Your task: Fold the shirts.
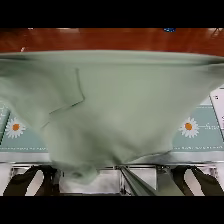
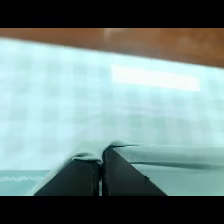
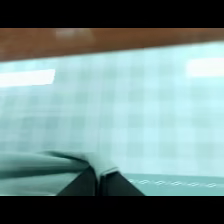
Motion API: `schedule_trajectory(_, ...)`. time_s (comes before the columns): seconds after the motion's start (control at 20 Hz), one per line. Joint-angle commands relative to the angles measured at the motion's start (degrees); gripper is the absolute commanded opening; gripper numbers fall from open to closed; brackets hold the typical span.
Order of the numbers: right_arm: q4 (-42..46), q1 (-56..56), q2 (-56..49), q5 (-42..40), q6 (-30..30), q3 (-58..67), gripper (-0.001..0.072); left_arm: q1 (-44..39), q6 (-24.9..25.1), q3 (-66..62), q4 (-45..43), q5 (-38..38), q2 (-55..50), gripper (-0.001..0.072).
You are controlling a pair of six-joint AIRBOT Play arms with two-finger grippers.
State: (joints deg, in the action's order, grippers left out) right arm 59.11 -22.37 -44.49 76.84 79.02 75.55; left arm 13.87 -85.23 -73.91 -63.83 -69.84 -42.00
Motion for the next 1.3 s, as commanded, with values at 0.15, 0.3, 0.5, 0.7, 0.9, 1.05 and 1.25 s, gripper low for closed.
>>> schedule_trajectory(0.15, -6.1, 6.9, -23.8, -18.5, -7.6, -10.9, 0.0023, -6.0, 1.2, 9.6, 7.6, 23.5, -25.9, 0.0019)
schedule_trajectory(0.3, -7.1, 10.1, -36.4, -25.8, -6.1, -5.2, 0.0024, -8.6, 0.5, 4.6, 9.0, 30.2, -38.3, 0.0019)
schedule_trajectory(0.5, -8.0, 10.4, -47.9, -23.9, -2.9, 4.4, 0.0024, -8.8, -1.6, -3.9, 9.0, 23.9, -50.4, 0.0019)
schedule_trajectory(0.7, -7.9, 10.4, -50.0, -19.8, -2.8, 7.6, 0.0024, -8.1, -1.4, -7.0, 9.1, 16.5, -52.7, 0.0019)
schedule_trajectory(0.9, -6.8, 9.1, -49.6, -12.2, -3.4, 7.9, 0.0024, -5.7, 2.2, -9.2, 8.9, 5.9, -51.6, 0.0019)
schedule_trajectory(1.05, 0.7, 9.2, -49.6, -4.7, -3.3, 7.7, 0.0024, -5.2, 5.2, -8.4, 4.1, -2.9, -51.6, 0.0019)
schedule_trajectory(1.25, 5.9, 9.2, -49.6, -4.0, -2.8, 3.8, 0.0024, -5.2, 5.7, -1.9, -0.1, -5.4, -52.0, 0.0019)
